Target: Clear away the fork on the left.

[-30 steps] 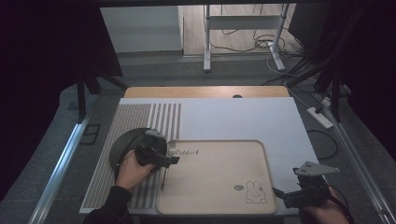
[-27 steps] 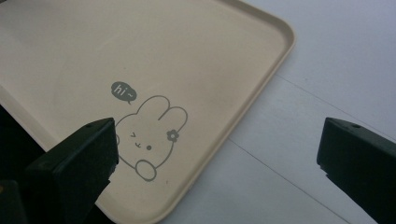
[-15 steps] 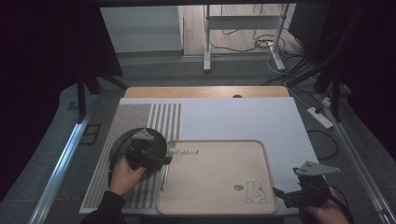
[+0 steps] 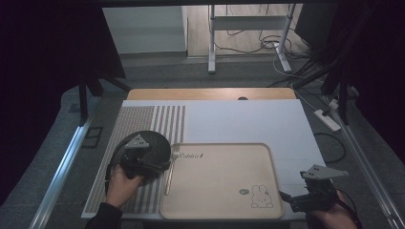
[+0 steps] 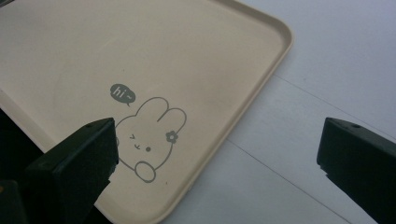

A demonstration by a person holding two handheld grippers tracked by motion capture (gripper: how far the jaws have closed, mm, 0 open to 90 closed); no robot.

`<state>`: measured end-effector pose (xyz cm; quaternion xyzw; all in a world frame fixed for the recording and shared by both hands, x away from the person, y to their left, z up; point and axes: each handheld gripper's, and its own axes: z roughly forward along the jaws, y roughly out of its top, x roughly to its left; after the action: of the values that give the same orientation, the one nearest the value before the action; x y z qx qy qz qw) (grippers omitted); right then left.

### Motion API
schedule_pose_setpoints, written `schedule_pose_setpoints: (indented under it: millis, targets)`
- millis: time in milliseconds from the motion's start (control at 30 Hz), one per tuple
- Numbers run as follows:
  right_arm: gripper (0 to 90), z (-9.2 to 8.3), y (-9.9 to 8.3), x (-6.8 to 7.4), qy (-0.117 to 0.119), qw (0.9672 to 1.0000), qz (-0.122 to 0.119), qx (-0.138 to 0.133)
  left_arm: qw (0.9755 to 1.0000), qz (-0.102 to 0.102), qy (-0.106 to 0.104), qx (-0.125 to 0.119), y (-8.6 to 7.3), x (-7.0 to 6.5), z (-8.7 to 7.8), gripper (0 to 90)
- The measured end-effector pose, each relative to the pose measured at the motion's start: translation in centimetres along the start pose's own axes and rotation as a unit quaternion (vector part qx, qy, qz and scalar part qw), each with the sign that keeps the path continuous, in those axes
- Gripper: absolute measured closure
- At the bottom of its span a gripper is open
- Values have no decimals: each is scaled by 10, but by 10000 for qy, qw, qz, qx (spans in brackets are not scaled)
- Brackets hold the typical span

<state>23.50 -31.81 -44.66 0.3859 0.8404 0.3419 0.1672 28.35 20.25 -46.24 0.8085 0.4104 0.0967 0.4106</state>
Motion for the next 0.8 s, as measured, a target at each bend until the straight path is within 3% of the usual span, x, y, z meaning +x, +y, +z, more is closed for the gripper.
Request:
schedule_pose_setpoints:
  millis: [400, 800]
  targets:
    - [0, -2, 0, -3, -56, 9997, 179, -127, 9999, 18, 70, -76, -9, -5, -9, 0]
    - [0, -3, -1, -4, -89, 9996, 195, -179, 9998, 29, 91, -152, -16, -8, -17, 0]
